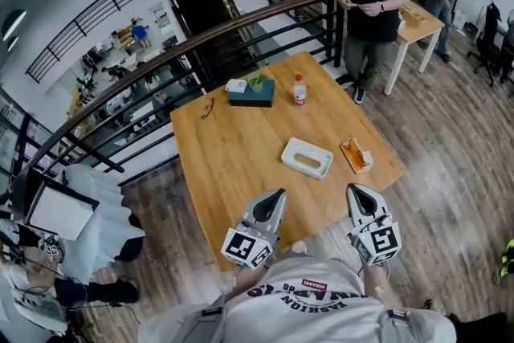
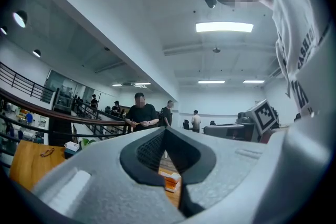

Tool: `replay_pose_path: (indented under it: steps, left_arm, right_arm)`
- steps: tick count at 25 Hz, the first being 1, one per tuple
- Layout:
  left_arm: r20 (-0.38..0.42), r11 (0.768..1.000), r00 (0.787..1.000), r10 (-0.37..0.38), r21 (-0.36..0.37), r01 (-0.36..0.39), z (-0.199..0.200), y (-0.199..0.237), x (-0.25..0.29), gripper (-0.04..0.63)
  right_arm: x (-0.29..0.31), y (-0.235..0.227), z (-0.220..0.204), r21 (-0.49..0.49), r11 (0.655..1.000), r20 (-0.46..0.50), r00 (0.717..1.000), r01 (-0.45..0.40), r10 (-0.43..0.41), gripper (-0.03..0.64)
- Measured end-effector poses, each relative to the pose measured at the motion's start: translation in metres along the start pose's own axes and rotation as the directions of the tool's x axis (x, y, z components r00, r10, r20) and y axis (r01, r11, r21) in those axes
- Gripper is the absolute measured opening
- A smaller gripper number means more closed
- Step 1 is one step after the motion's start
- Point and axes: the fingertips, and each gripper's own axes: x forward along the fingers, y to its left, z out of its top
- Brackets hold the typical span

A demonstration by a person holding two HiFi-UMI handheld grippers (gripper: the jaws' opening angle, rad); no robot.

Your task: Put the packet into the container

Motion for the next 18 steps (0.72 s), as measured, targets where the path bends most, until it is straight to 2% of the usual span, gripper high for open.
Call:
replay_pose_path:
  steps: [7,18]
  left_arm:
    - [0.019,0.999,1.000,0.015,-0.048,-0.014,-0.003,0.013,0.001,0.005]
    - [-0.004,0.997,0.997,0.074,-0.034,-0.074,0.005,0.015,-0.001,0.005]
  right_arm:
    - [0.012,0.011,-0.011,0.003,1.000,-0.037,0.999,-0.011,0.011,0.008]
    - [0.030,0.003,0.004,-0.002,0.998,-0.013,0.998,-0.065,0.065,0.008]
